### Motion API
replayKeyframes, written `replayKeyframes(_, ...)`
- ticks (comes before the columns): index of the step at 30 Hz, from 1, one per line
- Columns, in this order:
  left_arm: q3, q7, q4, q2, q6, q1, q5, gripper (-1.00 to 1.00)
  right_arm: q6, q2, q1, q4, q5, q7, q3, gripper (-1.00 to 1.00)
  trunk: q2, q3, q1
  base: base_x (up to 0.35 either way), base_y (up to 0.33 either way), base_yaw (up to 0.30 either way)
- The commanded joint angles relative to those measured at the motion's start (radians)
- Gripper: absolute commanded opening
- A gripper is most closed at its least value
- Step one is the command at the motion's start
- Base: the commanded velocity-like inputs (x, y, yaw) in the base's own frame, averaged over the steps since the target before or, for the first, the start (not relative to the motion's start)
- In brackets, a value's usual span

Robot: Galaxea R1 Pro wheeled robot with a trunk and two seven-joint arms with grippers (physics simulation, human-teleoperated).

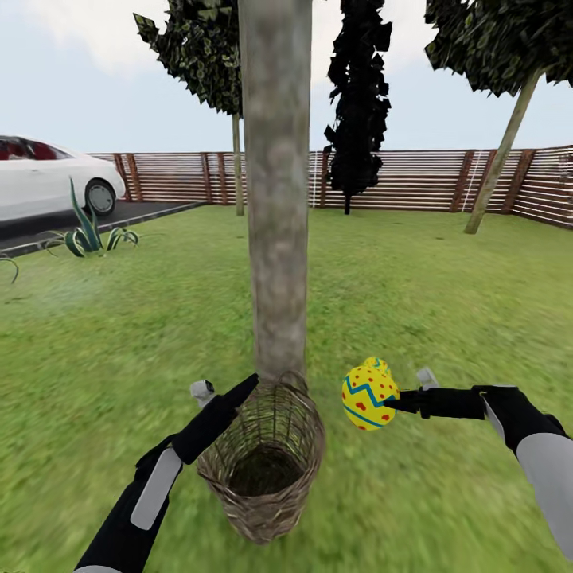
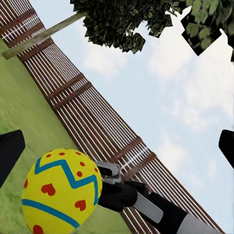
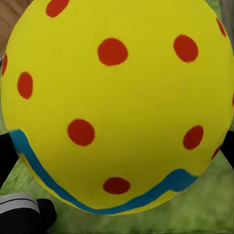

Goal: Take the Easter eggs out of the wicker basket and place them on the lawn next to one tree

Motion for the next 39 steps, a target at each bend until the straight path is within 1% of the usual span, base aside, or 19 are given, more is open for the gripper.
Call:
replayKeyframes(1,0.002,-0.002,0.000,-0.001,0.009,0.000,0.004,1.00,0.015,0.001,-0.001,0.000,0.010,0.008,-0.009,-1.00,0.000,0.000,-0.001,-0.327,0.000,-0.229)
replayKeyframes(8,0.002,-0.002,0.000,-0.001,0.009,0.000,0.004,1.00,0.015,0.001,-0.001,0.001,0.010,0.008,-0.009,-1.00,0.000,0.008,-0.001,-0.300,0.000,-0.229)
replayKeyframes(14,0.003,-0.002,0.001,-0.001,0.009,0.000,0.004,1.00,0.017,0.002,-0.001,0.000,0.010,0.008,-0.009,-1.00,0.000,0.011,-0.001,-0.031,0.000,-0.183)
replayKeyframes(17,0.003,-0.002,0.001,-0.001,0.009,0.000,0.005,1.00,0.090,0.001,-0.001,-0.002,0.011,0.008,-0.009,-1.00,0.000,0.013,-0.001,0.000,0.000,-0.276)
replayKeyframes(21,0.003,-0.002,0.002,-0.001,0.009,0.000,0.005,1.00,0.106,0.001,-0.001,-0.001,0.011,0.005,-0.009,-1.00,0.000,0.015,-0.001,0.000,0.000,-0.287)
replayKeyframes(23,0.002,-0.002,0.003,-0.001,0.008,0.000,0.003,1.00,0.106,0.005,-0.001,-0.002,0.011,-0.083,-0.009,-1.00,0.000,0.017,-0.001,0.000,0.000,-0.287)
replayKeyframes(25,0.005,0.000,0.005,0.001,0.006,0.000,0.002,1.00,0.107,0.009,-0.001,-0.002,0.011,-0.147,-0.009,-1.00,0.000,0.017,-0.001,0.000,0.000,-0.287)
replayKeyframes(27,0.004,0.001,0.037,0.001,-0.042,0.000,-0.001,1.00,0.107,0.012,-0.001,-0.001,0.011,-0.231,-0.009,-1.00,0.000,0.018,-0.001,0.000,0.000,-0.287)
replayKeyframes(28,0.004,0.001,0.057,0.001,-0.092,0.000,-0.002,1.00,0.108,0.013,-0.001,0.000,0.011,-0.308,-0.009,-1.00,0.000,0.017,-0.001,0.000,0.000,-0.283)
replayKeyframes(29,0.003,0.001,0.065,0.002,-0.115,0.000,-0.002,1.00,0.109,0.013,-0.001,0.001,0.010,-0.356,-0.009,-1.00,0.000,0.017,-0.001,0.000,0.000,-0.227)
replayKeyframes(31,0.002,0.002,0.072,0.009,-0.133,0.000,-0.002,1.00,0.109,0.010,0.003,0.008,0.011,-0.400,-0.009,-1.00,0.000,0.014,-0.001,0.000,0.000,-0.145)
replayKeyframes(32,0.002,0.001,0.073,0.016,-0.134,0.000,-0.002,1.00,0.109,0.009,0.008,0.014,0.011,-0.409,-0.009,-1.00,0.000,0.013,-0.001,0.000,0.000,-0.108)
replayKeyframes(33,0.001,0.001,0.074,0.034,-0.134,0.001,-0.003,1.00,0.109,0.007,0.017,0.027,0.010,-0.415,-0.009,-1.00,0.000,0.011,-0.001,0.000,0.000,-0.100)
replayKeyframes(34,0.000,0.001,0.076,0.070,-0.133,0.003,-0.002,1.00,0.108,0.005,0.030,0.051,0.011,-0.420,-0.009,-1.00,0.000,0.010,-0.001,0.000,0.000,-0.101)
replayKeyframes(35,0.000,0.001,0.081,0.089,-0.133,0.008,-0.002,1.00,0.108,0.004,0.038,0.067,0.011,-0.427,-0.011,-1.00,0.000,0.008,-0.001,0.000,0.000,-0.103)
replayKeyframes(36,0.000,-0.001,0.128,0.114,-0.130,0.013,-0.013,1.00,0.105,-0.001,0.055,0.090,0.011,-0.442,-0.012,-1.00,0.000,0.007,-0.001,0.000,0.000,-0.104)
replayKeyframes(37,0.000,-0.002,0.177,0.125,-0.129,0.014,-0.043,1.00,0.101,-0.005,0.076,0.100,0.011,-0.460,-0.012,-1.00,0.000,0.005,-0.001,0.000,0.000,-0.105)
replayKeyframes(38,0.000,-0.002,0.213,0.127,-0.129,0.015,-0.106,1.00,0.100,-0.007,0.084,0.104,0.011,-0.468,-0.013,-1.00,0.000,0.003,-0.001,0.000,0.000,-0.105)
replayKeyframes(39,0.000,-0.003,0.220,0.127,-0.128,0.015,-0.146,1.00,0.098,-0.008,0.090,0.107,0.011,-0.472,-0.013,-1.00,0.000,0.002,-0.001,0.000,0.000,-0.105)
